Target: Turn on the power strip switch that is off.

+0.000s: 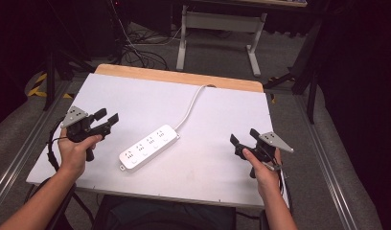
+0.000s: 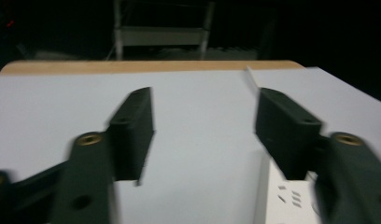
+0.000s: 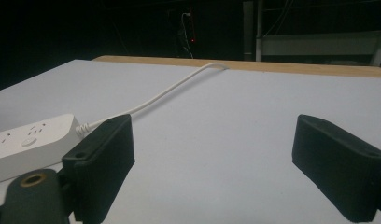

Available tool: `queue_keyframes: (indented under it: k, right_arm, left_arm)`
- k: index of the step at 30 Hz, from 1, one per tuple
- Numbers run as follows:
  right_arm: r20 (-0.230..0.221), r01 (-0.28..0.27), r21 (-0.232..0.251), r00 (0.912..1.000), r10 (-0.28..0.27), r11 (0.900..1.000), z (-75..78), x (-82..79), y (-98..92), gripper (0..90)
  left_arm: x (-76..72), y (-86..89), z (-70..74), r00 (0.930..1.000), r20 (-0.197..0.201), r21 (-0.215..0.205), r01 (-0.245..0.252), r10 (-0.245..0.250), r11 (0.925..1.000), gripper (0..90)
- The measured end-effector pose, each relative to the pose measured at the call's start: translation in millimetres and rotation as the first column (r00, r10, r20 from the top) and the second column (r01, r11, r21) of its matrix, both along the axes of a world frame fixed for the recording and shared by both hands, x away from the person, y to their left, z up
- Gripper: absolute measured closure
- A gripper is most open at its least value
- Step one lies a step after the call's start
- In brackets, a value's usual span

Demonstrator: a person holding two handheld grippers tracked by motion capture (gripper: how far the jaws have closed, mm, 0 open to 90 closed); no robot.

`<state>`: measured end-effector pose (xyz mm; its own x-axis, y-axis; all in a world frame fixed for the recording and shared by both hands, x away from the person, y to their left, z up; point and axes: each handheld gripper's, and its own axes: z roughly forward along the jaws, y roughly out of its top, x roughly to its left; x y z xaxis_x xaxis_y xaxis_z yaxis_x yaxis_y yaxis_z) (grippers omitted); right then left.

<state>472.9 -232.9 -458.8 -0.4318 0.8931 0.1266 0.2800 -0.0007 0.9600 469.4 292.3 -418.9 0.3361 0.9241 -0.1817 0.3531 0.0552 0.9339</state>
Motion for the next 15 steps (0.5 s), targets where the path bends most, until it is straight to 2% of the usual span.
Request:
queue_keyframes:
  k: [1, 2, 3, 5, 8, 15]
  right_arm:
    - [0.000, 0.000, 0.000, 1.0000, 0.000, 1.000, 0.0, 0.0, 0.0, 13.4]
    - [0.000, -0.001, 0.000, 1.0000, 0.001, 1.000, 0.0, -0.1, 0.0, 13.4]
    - [0.000, -0.001, 0.000, 1.0000, 0.001, 1.000, 0.0, -0.1, 0.0, 13.4]
    - [0.000, 0.000, 0.000, 1.0000, 0.000, 1.000, 0.0, 0.0, 0.0, 13.5]
    - [0.000, -0.001, -0.001, 1.0000, 0.001, 1.000, -0.1, 0.2, 0.1, 13.5]
    - [0.002, -0.002, -0.002, 1.0000, 0.002, 1.000, 0.1, -0.1, -0.1, 13.5]
  left_arm:
    - [2.2, 1.3, -0.1, 0.9987, -0.033, -0.004, -0.040, 0.039, 0.9992, 22.7]
    - [3.2, 4.1, -0.8, 0.9981, -0.052, -0.014, -0.034, 0.033, 0.9993, 16.4]
    - [3.2, 7.5, -1.6, 0.9986, -0.050, -0.017, -0.015, 0.014, 0.9997, 16.4]
    - [1.4, 12.1, -2.2, 0.9991, -0.038, -0.018, 0.021, -0.021, 0.9996, 9.7]
    - [-2.4, 14.0, -1.1, 0.9986, 0.006, 0.014, 0.053, -0.053, 0.9985, 9.1]
    - [-2.9, 12.1, -1.0, 0.9993, 0.021, 0.050, 0.030, -0.032, 0.9983, 9.1]
